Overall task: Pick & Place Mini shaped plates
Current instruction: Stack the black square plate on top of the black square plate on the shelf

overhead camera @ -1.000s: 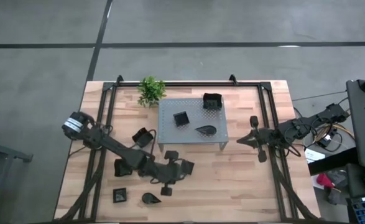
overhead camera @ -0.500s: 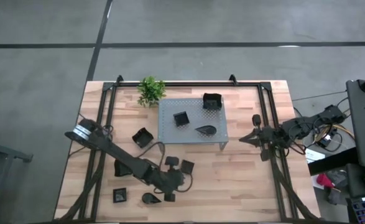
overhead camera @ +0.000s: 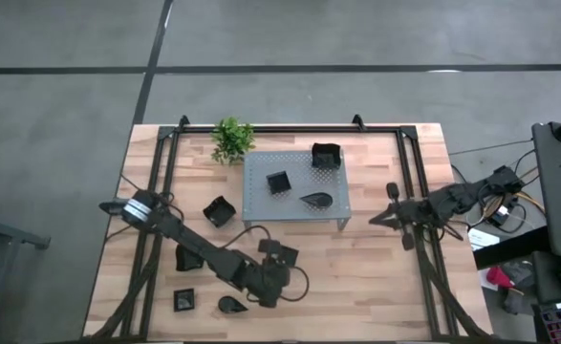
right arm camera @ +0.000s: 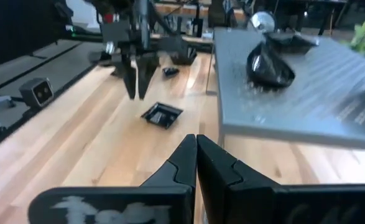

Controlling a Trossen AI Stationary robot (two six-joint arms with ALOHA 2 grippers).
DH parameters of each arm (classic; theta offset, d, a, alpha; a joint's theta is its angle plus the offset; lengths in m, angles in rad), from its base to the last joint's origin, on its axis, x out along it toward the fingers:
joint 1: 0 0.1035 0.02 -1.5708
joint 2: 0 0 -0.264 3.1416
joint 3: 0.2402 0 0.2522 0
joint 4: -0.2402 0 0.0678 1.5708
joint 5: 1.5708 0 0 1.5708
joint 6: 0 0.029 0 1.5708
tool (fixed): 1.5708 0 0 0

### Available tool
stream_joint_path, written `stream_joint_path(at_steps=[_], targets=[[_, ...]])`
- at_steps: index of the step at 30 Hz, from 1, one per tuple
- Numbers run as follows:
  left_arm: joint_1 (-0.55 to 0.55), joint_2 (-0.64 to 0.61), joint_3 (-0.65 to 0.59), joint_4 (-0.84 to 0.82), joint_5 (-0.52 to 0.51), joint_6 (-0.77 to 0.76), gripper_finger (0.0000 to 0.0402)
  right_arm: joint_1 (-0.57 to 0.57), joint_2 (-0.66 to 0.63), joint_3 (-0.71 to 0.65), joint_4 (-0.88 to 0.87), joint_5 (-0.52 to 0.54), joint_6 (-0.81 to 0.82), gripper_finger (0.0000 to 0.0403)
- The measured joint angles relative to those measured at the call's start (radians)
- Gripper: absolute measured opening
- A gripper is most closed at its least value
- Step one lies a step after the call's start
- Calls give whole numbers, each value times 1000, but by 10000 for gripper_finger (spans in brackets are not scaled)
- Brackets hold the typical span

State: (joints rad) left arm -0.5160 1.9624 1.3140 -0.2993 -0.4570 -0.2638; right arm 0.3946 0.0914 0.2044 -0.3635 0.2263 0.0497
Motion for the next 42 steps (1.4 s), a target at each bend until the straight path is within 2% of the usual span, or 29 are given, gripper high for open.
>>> stream_joint_path(at_steps=[13, 30, 36, 42], targets=[[11, 7, -5, -31, 2, 111, 78, 0, 2, -81, 0, 1, 176, 9], [24, 37, -11, -23, 19, 153, 119, 0, 2, -91, 2, 2, 176, 9], [31, 48, -10, -22, -32, 151, 115, 0, 3, -91, 2, 3, 176, 9], [51, 48, -10, -24, -14, 159, 105, 0, 3, -91, 2, 3, 176, 9]])
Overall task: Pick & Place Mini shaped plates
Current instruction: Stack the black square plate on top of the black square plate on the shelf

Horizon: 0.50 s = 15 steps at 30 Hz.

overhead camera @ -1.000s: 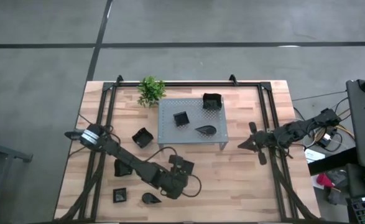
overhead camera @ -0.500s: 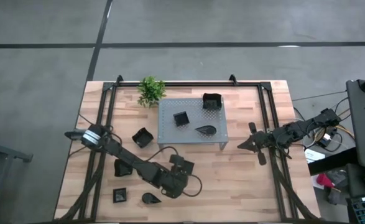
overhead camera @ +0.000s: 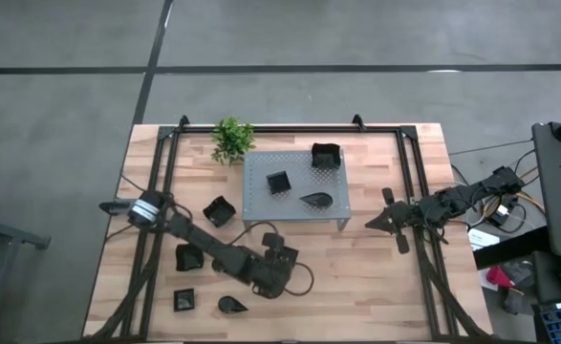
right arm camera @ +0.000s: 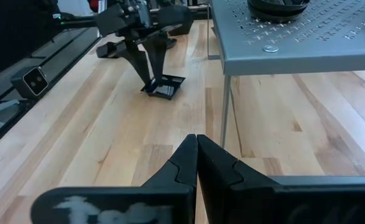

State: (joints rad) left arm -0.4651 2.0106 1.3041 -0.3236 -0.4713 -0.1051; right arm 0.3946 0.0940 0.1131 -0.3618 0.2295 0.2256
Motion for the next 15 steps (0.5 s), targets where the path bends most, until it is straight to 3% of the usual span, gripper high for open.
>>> stream_joint_path(at_steps=[4, 10, 15], targets=[[6, 1, 2, 0, 19, -9, 86, 0, 0, 0, 0, 0, 0, 9], [12, 1, 8, -2, 89, -40, 10, 0, 0, 0, 0, 0, 0, 9], [12, 0, 25, -14, 92, -88, 2, 0, 0, 0, 0, 0, 0, 9]])
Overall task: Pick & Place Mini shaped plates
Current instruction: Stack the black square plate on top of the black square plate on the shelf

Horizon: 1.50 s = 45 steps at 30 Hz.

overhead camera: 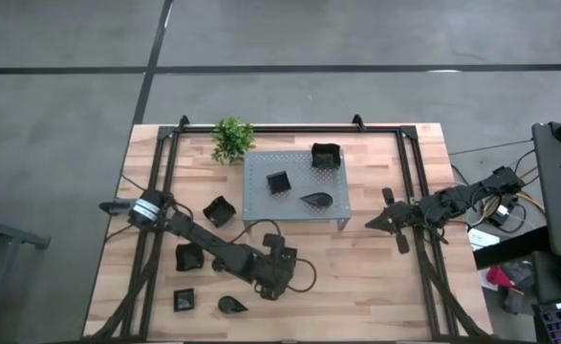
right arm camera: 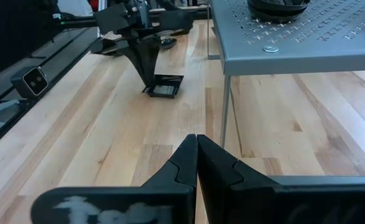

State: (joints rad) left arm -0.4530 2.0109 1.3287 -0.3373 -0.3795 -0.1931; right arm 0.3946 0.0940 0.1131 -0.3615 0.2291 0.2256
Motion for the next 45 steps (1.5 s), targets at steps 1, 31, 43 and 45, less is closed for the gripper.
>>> stream_joint_path(at_steps=[1, 31, 43, 45], targets=[[-2, 0, 12, -13, 2, -7, 1, 0, 0, 0, 0, 0, 0, 9], [-88, -41, 584, -652, -605, -38, 0, 0, 0, 0, 0, 0, 0, 9], [129, -40, 585, -788, -583, -79, 0, 0, 0, 0, 0, 0, 0, 9], [154, -40, 583, -802, -568, -77, 0, 0, 0, 0, 0, 0, 0, 9]])
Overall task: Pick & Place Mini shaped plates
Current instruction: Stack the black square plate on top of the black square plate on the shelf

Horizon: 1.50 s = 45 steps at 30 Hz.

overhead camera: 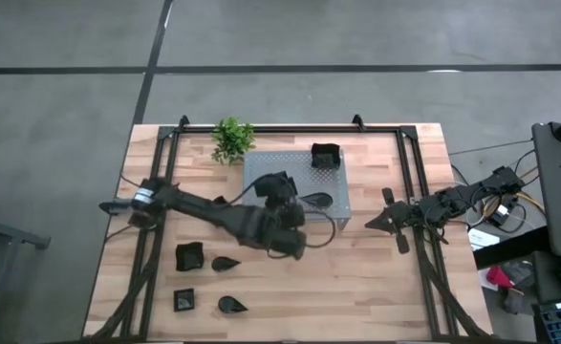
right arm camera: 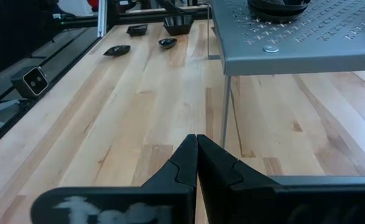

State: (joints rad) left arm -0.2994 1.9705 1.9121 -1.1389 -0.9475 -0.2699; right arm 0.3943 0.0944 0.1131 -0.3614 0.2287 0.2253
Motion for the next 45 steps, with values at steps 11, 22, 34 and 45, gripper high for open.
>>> stream_joint_path(at_steps=[11, 22, 34, 45], targets=[[75, 0, -3, -85, 33, -88, 0, 0, 0, 0, 0, 0, 0, 9], [81, 1, -4, -84, 53, -73, 0, 0, 0, 0, 0, 0, 0, 9], [87, 2, -24, -82, 63, -76, 0, 0, 0, 0, 0, 0, 0, 9], [86, 0, -71, -29, 68, -60, 1, 0, 0, 0, 0, 0, 0, 9]])
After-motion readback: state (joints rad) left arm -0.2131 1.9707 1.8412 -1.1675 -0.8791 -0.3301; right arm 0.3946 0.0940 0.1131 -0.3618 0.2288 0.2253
